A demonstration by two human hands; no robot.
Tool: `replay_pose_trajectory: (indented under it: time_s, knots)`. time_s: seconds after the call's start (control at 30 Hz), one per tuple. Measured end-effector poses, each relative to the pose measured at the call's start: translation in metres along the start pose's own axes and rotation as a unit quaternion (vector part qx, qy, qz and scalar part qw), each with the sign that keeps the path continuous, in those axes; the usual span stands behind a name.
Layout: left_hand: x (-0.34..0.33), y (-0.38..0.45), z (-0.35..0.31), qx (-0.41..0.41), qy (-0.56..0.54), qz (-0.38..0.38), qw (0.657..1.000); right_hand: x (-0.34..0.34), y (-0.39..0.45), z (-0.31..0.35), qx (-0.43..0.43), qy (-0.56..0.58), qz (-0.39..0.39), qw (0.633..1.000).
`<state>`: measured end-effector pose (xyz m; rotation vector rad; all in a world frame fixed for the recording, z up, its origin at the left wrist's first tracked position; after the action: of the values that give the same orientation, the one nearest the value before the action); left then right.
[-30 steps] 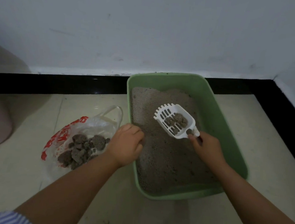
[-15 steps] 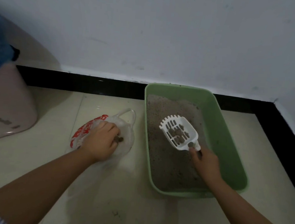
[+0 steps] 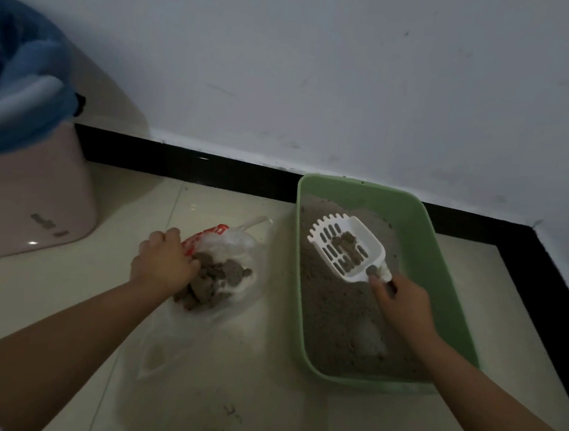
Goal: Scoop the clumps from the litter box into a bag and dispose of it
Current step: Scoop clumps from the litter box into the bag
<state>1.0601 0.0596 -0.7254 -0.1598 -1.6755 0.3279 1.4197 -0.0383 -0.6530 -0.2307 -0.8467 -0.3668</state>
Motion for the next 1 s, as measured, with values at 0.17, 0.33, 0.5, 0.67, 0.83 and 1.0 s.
replay_pose_trajectory:
  time_s: [0.17,0.33,0.5,0.67,0.83,1.0]
  knots:
    - [-0.019,0.001,0.015,-0.019,-0.077,0.067,0.995,-0.033,0.004,0.063,0.063,0.013,0.077,0.995]
    - [-0.014,0.0,0.032,0.012,-0.152,0.034,0.988,-0.08,-0.003,0.063,0.027,0.09,0.113,0.989]
    - [-0.011,0.002,0.044,0.041,-0.219,0.001,0.975,-0.112,-0.017,0.074,0.066,0.054,0.115,0.99]
    - [-0.009,0.002,0.04,0.04,-0.249,-0.017,0.968,-0.117,-0.011,0.098,0.182,-0.076,0.08,0.977]
    - [-0.008,0.001,0.036,0.021,-0.238,-0.017,0.971,-0.1,-0.035,0.136,0.396,-0.182,-0.027,0.9]
    - [-0.007,-0.002,0.038,0.025,-0.235,-0.02,0.971,-0.09,-0.036,0.14,0.417,-0.168,-0.057,0.891]
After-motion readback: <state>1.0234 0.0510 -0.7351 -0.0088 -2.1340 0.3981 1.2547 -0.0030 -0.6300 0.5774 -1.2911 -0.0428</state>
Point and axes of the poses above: each hand's wrist, its own y-axis towards the middle knuckle, its own x-axis out of the back of the hand, z = x × y, the point moved 9 cm from there along y, towards the middle knuckle, and after that the axes turned 14 degrees about y, right-handed, at the moved point
